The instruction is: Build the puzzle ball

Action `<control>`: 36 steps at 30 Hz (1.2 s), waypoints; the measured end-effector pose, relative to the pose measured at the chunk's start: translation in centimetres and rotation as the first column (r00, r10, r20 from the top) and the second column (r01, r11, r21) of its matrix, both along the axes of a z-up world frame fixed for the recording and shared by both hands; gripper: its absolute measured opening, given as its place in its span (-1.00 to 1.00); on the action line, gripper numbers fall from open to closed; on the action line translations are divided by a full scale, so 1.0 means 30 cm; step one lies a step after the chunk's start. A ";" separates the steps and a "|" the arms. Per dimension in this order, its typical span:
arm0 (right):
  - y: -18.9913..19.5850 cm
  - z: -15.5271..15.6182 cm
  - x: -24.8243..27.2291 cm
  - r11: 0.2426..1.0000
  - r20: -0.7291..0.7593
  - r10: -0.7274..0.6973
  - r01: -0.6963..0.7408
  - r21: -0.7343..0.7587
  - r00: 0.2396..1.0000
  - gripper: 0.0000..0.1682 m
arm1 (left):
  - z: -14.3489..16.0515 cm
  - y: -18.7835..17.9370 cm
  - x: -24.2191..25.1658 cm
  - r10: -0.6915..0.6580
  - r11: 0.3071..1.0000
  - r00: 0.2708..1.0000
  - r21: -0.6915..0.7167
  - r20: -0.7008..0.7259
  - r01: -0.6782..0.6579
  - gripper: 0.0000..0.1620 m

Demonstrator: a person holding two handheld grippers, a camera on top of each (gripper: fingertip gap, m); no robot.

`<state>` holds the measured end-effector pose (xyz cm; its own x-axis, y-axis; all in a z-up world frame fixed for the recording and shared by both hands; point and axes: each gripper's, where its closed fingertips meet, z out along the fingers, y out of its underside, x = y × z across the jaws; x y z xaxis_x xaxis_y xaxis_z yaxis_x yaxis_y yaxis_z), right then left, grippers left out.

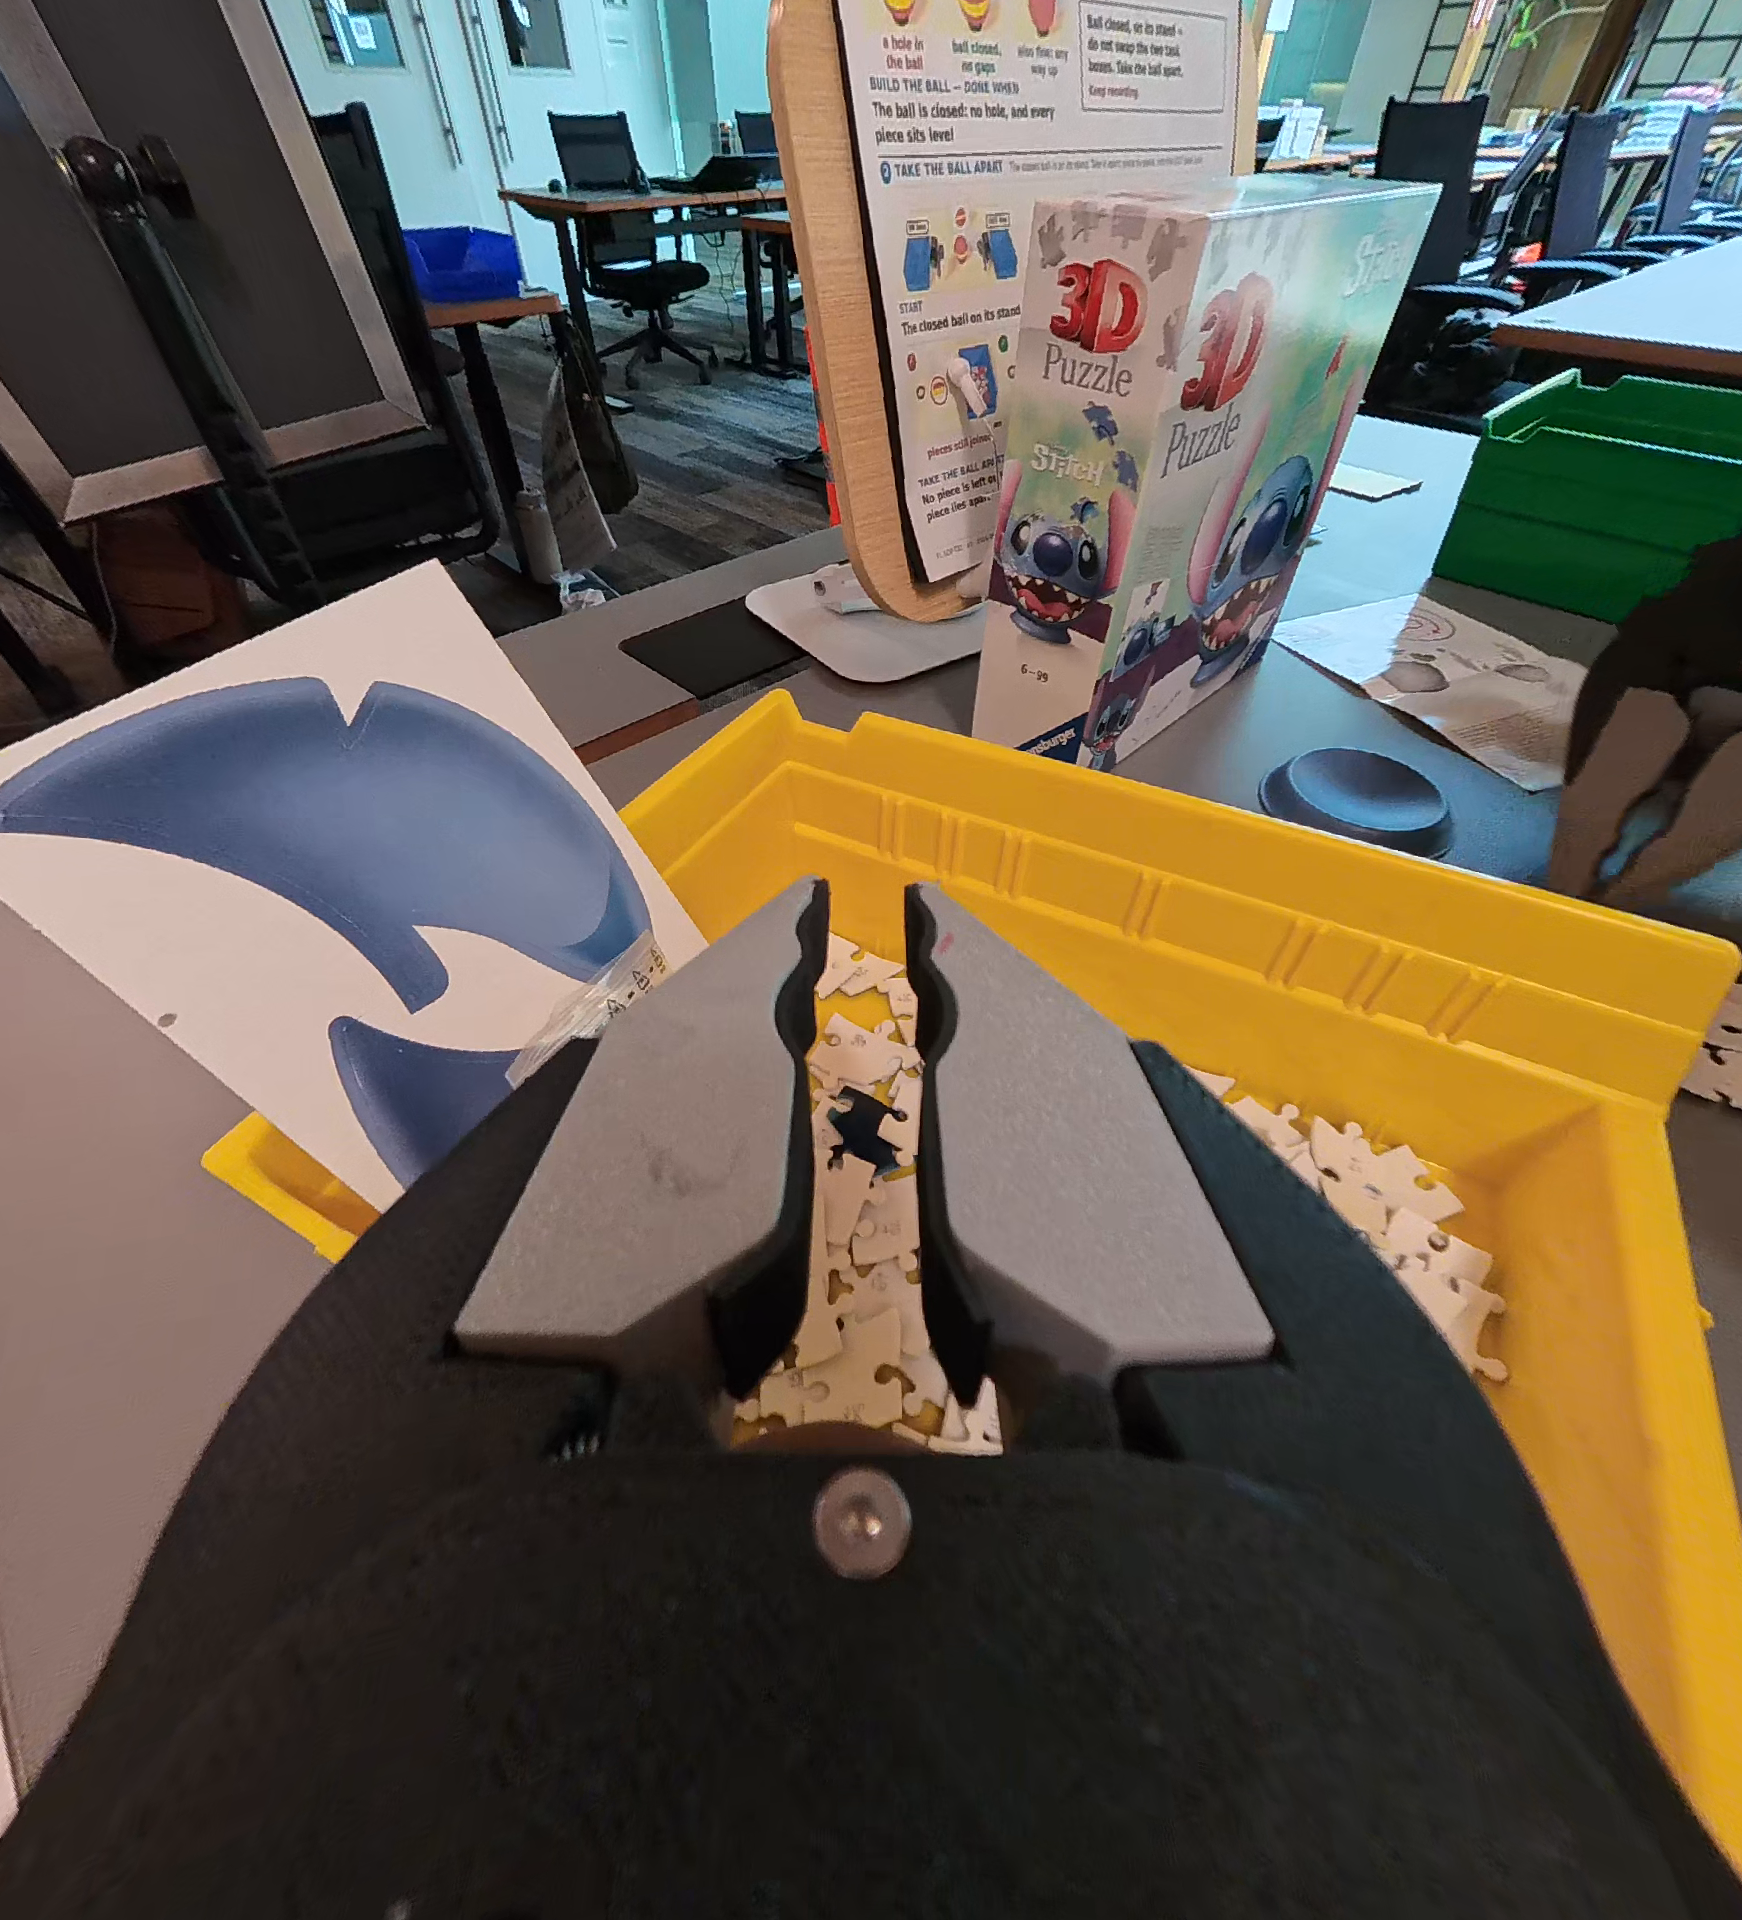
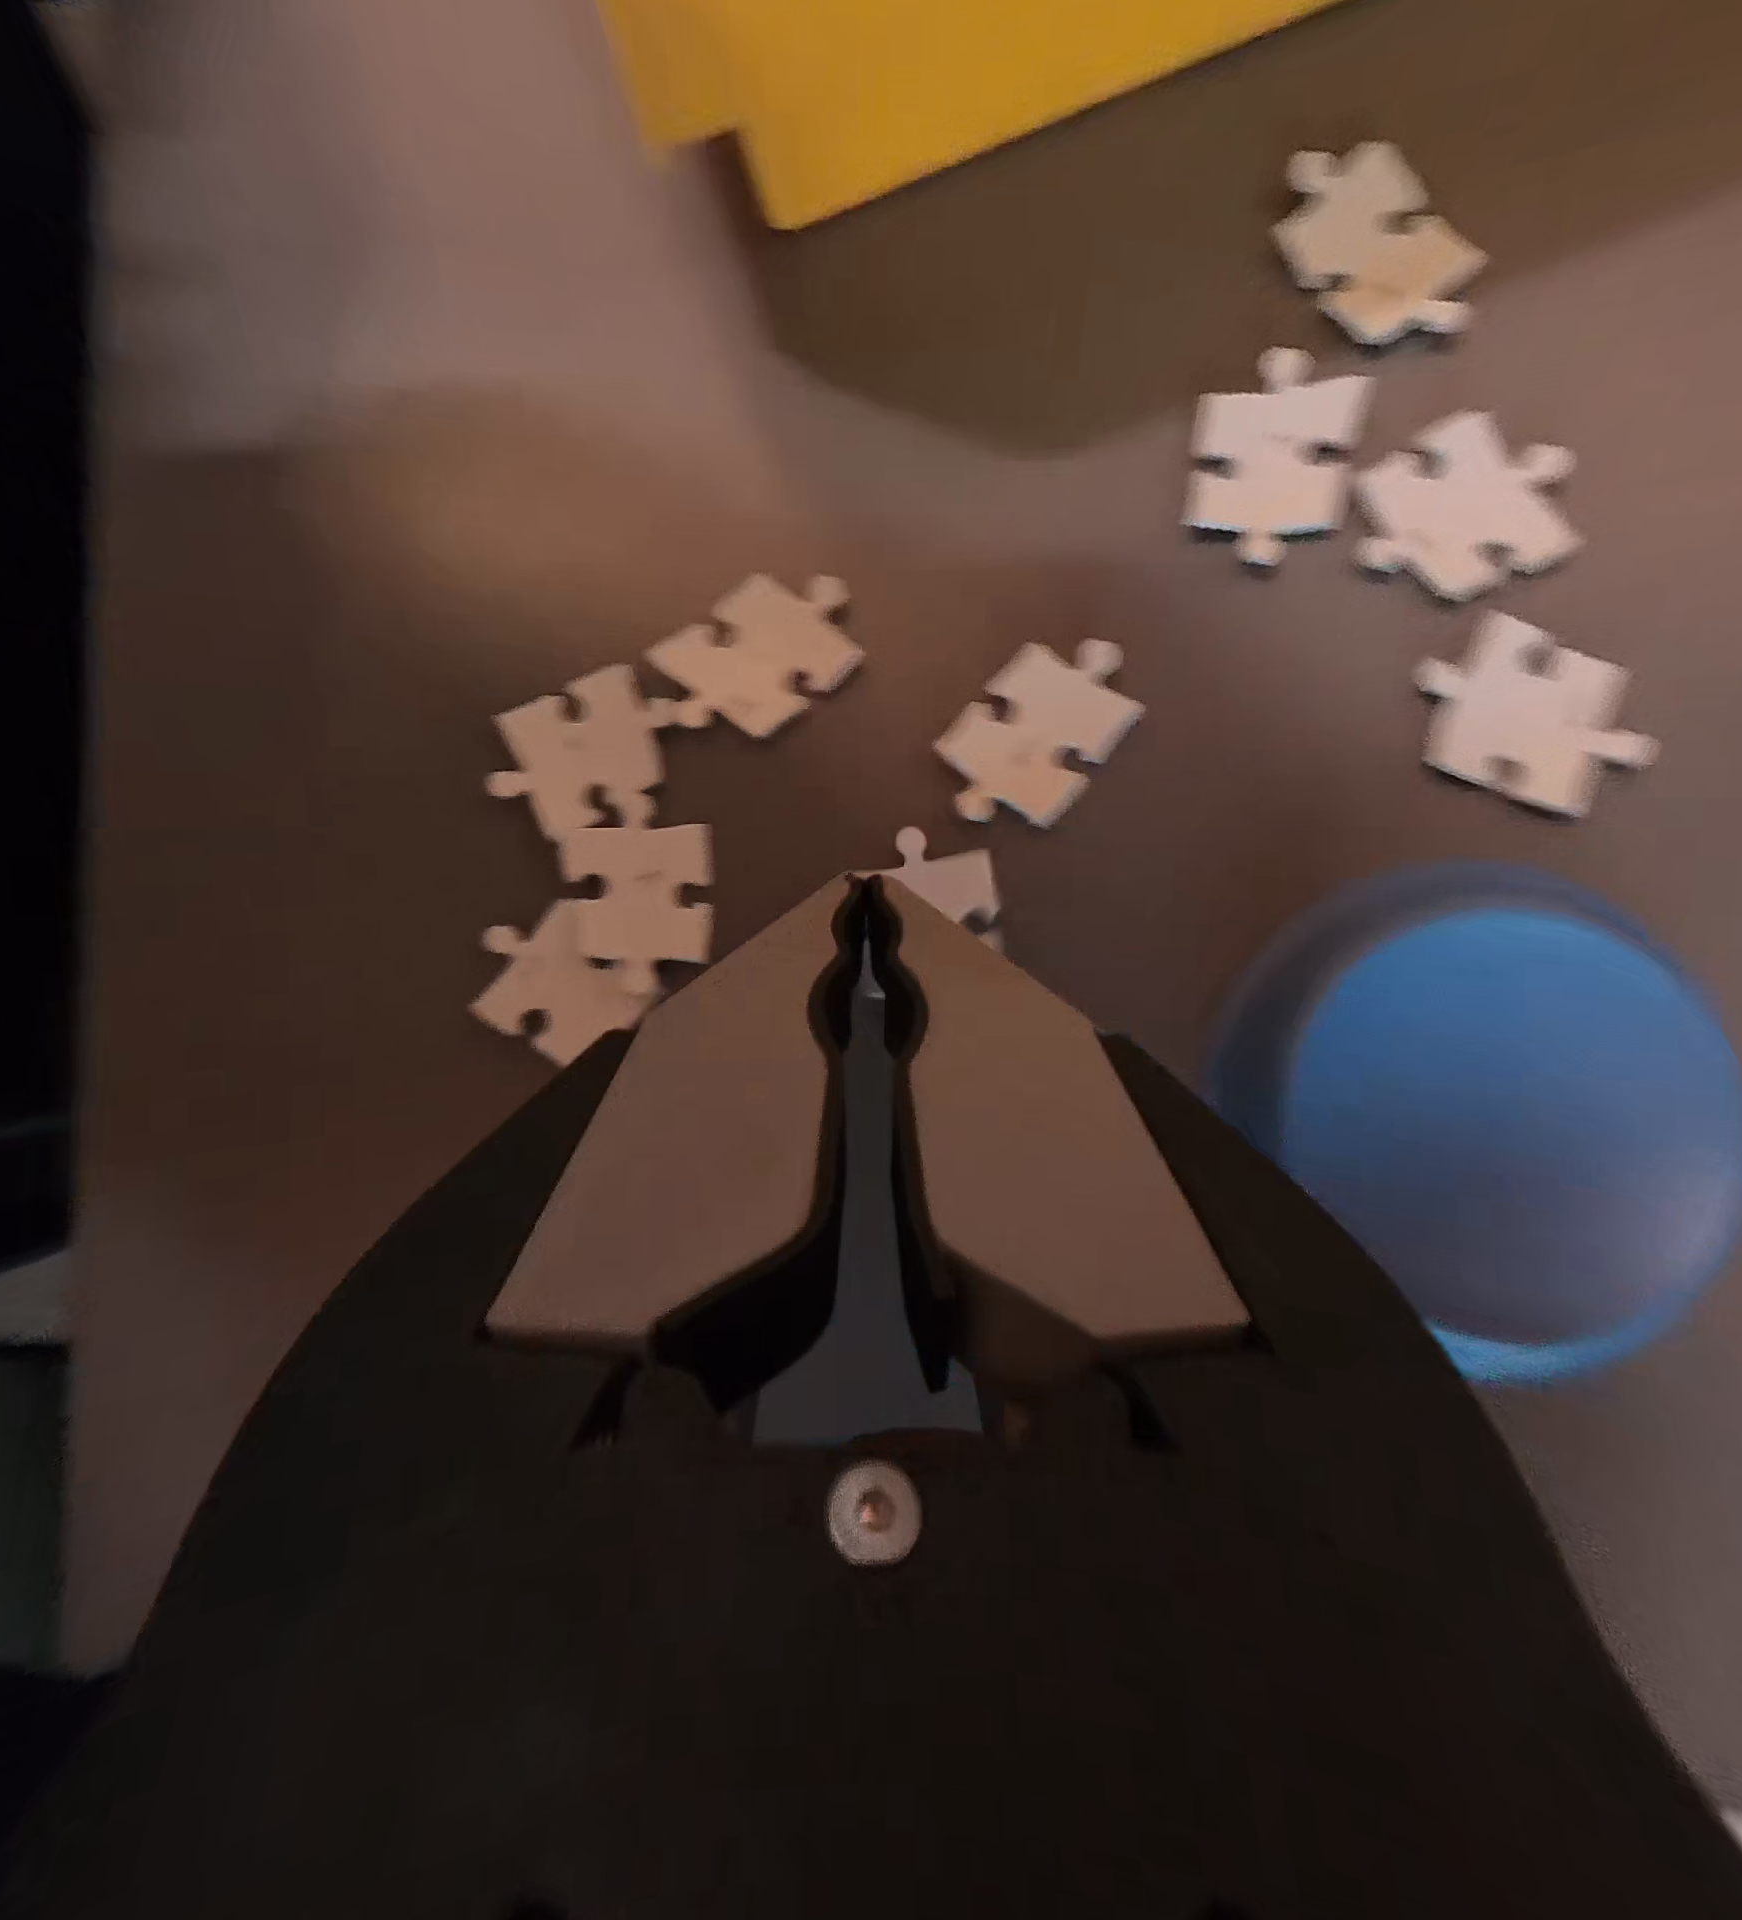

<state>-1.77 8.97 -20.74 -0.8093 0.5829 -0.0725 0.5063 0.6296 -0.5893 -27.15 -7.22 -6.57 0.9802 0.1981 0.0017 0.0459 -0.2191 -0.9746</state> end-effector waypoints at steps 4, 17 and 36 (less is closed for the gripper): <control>-0.053 0.003 0.035 0.996 0.004 0.088 -0.088 -0.010 0.996 -1.00 | 0.000 0.000 0.000 0.002 1.000 1.000 -0.002 -0.003 -0.002 -0.87; -0.050 0.024 -0.038 0.999 -0.081 0.018 -0.022 -0.046 0.997 -1.00 | -0.001 0.000 0.002 0.001 1.000 1.000 -0.006 -0.009 -0.001 -0.87; 0.007 0.071 -0.226 0.973 -0.279 -0.229 0.220 -0.063 0.933 -1.00 | -0.001 0.001 0.004 0.001 1.000 1.000 -0.008 -0.011 -0.001 -0.87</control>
<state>-8.54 9.16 -18.62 -0.6472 0.7529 0.1196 0.4423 0.4986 -0.7455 -27.04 -7.20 -6.61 0.9800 0.1987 -0.0107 0.0353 -0.2266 -0.9734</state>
